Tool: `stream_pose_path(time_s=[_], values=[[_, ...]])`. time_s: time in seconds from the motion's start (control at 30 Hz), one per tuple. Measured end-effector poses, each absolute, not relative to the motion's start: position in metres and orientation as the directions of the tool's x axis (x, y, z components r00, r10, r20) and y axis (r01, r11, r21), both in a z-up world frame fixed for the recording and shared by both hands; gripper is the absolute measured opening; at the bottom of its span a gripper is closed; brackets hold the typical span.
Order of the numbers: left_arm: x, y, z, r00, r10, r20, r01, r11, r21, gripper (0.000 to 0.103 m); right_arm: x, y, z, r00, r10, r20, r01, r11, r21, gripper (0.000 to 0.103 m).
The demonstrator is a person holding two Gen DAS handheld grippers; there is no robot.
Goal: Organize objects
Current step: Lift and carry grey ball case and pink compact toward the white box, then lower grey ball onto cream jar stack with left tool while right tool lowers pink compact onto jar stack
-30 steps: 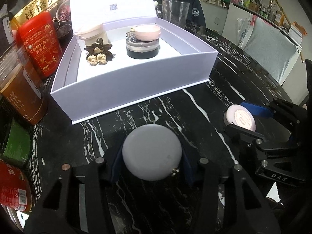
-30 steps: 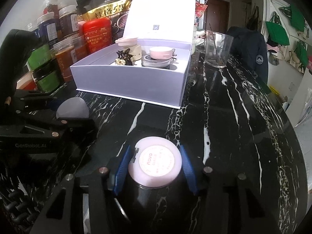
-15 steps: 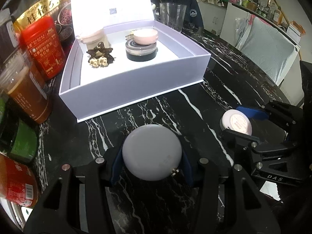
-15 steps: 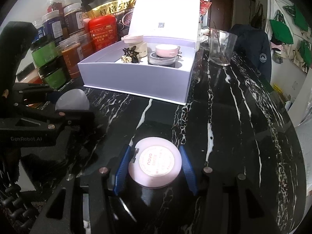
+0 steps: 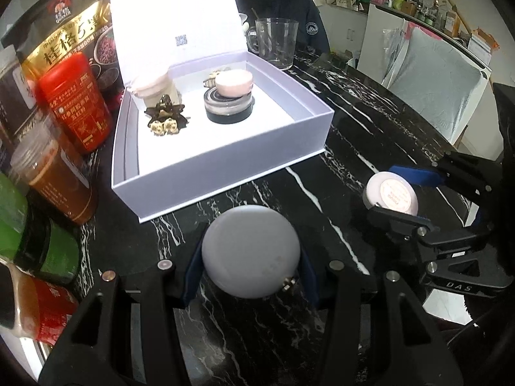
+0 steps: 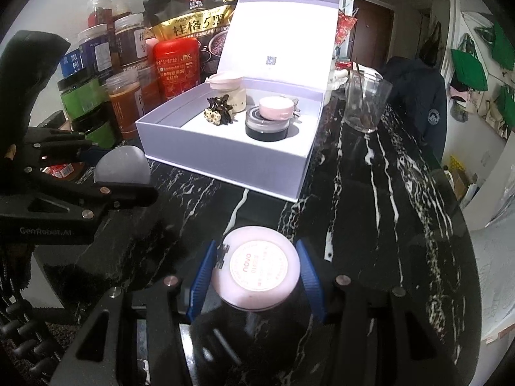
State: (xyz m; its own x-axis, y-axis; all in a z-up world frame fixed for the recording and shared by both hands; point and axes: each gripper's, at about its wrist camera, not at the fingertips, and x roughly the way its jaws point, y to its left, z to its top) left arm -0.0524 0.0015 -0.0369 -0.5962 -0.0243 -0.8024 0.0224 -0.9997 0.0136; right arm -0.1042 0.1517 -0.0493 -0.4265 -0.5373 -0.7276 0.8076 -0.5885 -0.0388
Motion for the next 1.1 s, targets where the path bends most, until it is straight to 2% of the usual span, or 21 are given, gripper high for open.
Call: stream_pose_path(time_s=[0.67, 1.1], values=[[-0.092, -0.022, -0.004, -0.619, -0.05, -0.784, 0.041, -0.999, 0.031, 0.049, -0.131, 0.116, 0.006, -0.458, -0.613, -0.643, 0.859, -0.491, -0.144, 0.052], [-0.127, -0.041, 0.016, -0.642, -0.068, -0.764, 0.079, -0.997, 0.022, 0.049, -0.166, 0.093, 0.018, -0.419, -0.655, -0.629, 0.88, -0.464, -0.102, 0.052]])
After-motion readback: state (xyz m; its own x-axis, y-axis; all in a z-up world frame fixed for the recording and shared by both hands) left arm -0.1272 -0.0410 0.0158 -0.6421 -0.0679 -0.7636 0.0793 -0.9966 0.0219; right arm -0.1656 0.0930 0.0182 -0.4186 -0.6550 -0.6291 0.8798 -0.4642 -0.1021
